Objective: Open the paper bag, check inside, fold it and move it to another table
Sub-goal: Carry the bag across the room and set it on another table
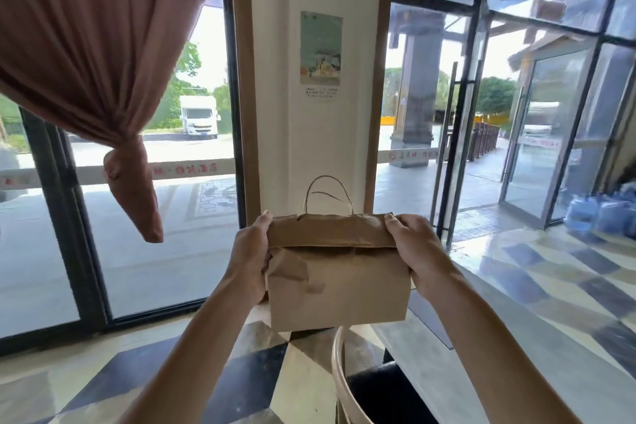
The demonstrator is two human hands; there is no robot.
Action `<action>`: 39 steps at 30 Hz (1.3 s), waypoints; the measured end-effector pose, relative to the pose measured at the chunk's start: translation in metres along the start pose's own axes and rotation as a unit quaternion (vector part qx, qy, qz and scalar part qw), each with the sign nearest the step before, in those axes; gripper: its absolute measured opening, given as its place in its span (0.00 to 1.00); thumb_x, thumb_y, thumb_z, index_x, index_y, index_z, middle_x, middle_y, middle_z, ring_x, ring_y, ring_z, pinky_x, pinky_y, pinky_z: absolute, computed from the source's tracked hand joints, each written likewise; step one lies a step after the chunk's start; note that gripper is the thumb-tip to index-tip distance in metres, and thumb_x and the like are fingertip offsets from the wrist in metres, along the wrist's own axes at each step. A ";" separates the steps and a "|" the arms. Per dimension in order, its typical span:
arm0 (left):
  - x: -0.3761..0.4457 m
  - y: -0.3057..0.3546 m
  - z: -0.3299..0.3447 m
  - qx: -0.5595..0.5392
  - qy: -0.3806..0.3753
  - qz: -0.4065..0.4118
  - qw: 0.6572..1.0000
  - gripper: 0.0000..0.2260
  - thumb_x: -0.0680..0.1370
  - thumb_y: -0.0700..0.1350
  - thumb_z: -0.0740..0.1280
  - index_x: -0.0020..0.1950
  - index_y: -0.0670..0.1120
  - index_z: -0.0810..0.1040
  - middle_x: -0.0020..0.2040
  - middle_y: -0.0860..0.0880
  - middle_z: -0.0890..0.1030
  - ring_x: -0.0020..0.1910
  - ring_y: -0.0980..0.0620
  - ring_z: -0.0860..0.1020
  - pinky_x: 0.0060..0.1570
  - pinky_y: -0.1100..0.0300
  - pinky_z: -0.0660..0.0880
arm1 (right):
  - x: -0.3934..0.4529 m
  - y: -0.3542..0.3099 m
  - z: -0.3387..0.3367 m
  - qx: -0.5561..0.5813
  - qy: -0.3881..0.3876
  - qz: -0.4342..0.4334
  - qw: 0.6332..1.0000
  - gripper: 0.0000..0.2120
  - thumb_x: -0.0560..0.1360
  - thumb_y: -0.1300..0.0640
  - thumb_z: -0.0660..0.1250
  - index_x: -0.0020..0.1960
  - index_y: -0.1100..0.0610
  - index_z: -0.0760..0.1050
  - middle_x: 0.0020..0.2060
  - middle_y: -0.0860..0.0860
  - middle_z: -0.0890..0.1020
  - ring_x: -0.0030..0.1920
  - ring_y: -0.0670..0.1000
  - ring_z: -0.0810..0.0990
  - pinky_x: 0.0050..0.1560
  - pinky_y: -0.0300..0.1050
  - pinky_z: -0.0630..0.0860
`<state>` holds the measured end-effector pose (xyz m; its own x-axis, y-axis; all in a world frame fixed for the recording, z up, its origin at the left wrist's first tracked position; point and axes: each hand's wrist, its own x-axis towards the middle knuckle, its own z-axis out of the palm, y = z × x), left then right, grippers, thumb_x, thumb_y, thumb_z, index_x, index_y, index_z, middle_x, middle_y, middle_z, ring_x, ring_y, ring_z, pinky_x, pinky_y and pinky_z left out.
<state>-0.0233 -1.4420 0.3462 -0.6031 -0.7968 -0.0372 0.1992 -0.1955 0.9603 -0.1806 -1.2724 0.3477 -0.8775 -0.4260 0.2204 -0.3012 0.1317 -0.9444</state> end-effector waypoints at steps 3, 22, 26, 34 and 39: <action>0.052 -0.004 0.011 0.007 -0.010 -0.006 1.000 0.13 0.82 0.54 0.61 0.47 0.45 0.77 0.24 0.50 0.80 0.16 0.57 0.73 0.16 0.70 0.67 | 0.041 0.012 0.013 0.006 0.017 0.008 1.000 0.20 0.81 0.50 0.58 0.48 0.67 0.76 0.36 0.56 0.74 0.37 0.53 0.74 0.38 0.45 0.70; 0.377 -0.042 0.180 0.045 -0.112 -0.003 0.993 0.16 0.82 0.53 0.62 0.39 0.46 0.79 0.19 0.54 0.71 0.16 0.58 0.67 0.17 0.69 0.64 | 0.351 0.088 0.022 -0.021 0.141 0.053 0.988 0.19 0.80 0.49 0.57 0.48 0.65 0.75 0.39 0.57 0.75 0.40 0.55 0.74 0.43 0.49 0.67; 0.420 -0.062 0.222 0.049 -0.149 -0.019 0.987 0.16 0.81 0.54 0.63 0.40 0.46 0.79 0.27 0.52 0.74 0.21 0.56 0.70 0.24 0.63 0.68 | 0.382 0.107 0.009 -0.024 0.191 0.073 0.979 0.18 0.81 0.50 0.56 0.52 0.63 0.76 0.45 0.63 0.80 0.47 0.62 0.80 0.46 0.49 0.72; 0.490 -0.121 0.318 0.064 -0.244 -0.073 0.965 0.15 0.79 0.56 0.65 0.42 0.45 0.78 0.30 0.50 0.70 0.23 0.54 0.67 0.24 0.61 0.64 | 0.415 0.141 -0.031 -0.062 0.324 0.118 0.937 0.14 0.81 0.50 0.56 0.50 0.55 0.78 0.49 0.55 0.82 0.51 0.56 0.79 0.57 0.55 0.75; 0.523 -0.152 0.382 0.062 -0.323 -0.104 0.938 0.15 0.80 0.55 0.64 0.49 0.44 0.82 0.31 0.49 0.72 0.25 0.53 0.69 0.22 0.63 0.67 | 0.434 0.158 -0.050 -0.074 0.399 0.146 0.902 0.14 0.82 0.50 0.57 0.55 0.55 0.79 0.48 0.53 0.82 0.49 0.56 0.79 0.54 0.51 0.75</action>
<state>-0.6638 -1.6104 0.2867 -0.9696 -0.2273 -0.0911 -0.0431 -0.2079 0.9772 -0.6278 -1.3917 0.3062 -0.8986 0.4191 0.1295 -0.0092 0.2772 -0.9608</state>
